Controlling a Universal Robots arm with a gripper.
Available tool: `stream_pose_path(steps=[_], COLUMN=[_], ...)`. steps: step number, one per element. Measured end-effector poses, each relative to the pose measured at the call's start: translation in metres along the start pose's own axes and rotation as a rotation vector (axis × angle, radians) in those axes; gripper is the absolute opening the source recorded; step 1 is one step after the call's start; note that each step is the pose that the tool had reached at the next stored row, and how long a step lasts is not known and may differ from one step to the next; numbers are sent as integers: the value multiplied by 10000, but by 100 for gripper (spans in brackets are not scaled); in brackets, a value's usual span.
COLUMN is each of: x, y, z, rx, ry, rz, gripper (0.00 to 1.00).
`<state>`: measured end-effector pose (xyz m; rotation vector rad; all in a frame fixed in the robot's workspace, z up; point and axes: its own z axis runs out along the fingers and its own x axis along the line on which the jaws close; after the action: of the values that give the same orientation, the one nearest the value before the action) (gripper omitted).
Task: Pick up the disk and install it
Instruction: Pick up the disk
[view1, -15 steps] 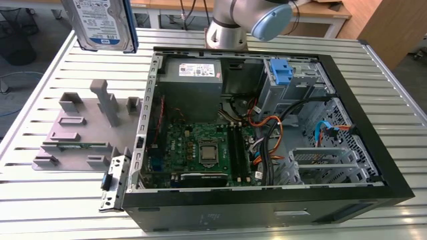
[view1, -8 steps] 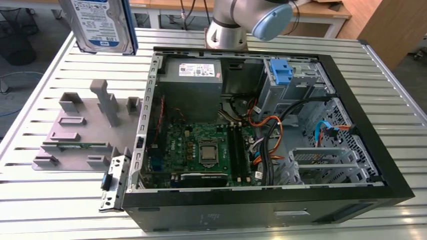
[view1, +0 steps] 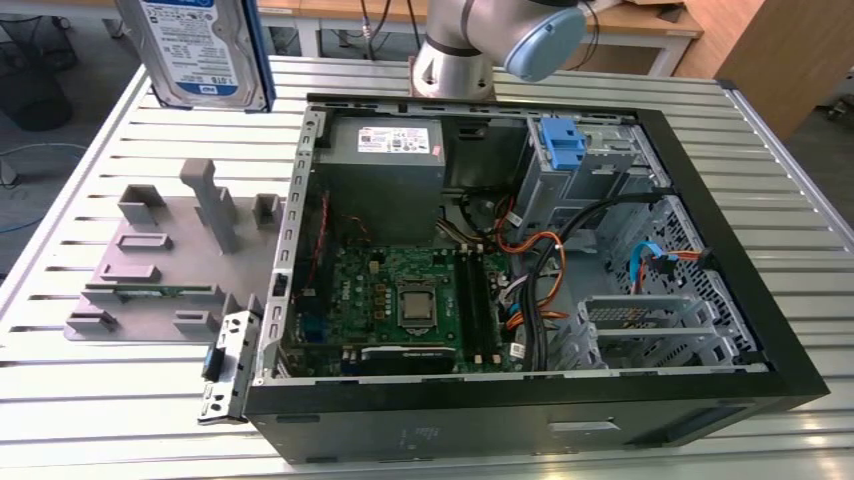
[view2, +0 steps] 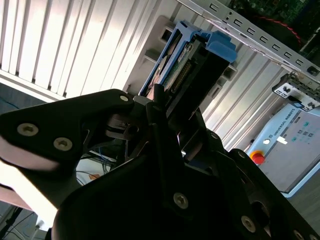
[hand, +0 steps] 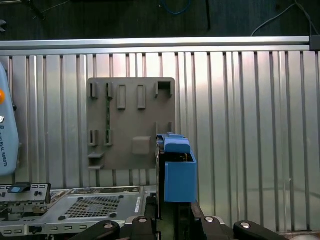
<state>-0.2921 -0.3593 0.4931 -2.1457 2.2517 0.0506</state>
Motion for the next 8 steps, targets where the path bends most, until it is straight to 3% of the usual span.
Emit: stream_pose_path(steps=[8], x=[3], y=[-16], z=[4], rx=[1], ry=[-1], rz=[0], gripper=[35])
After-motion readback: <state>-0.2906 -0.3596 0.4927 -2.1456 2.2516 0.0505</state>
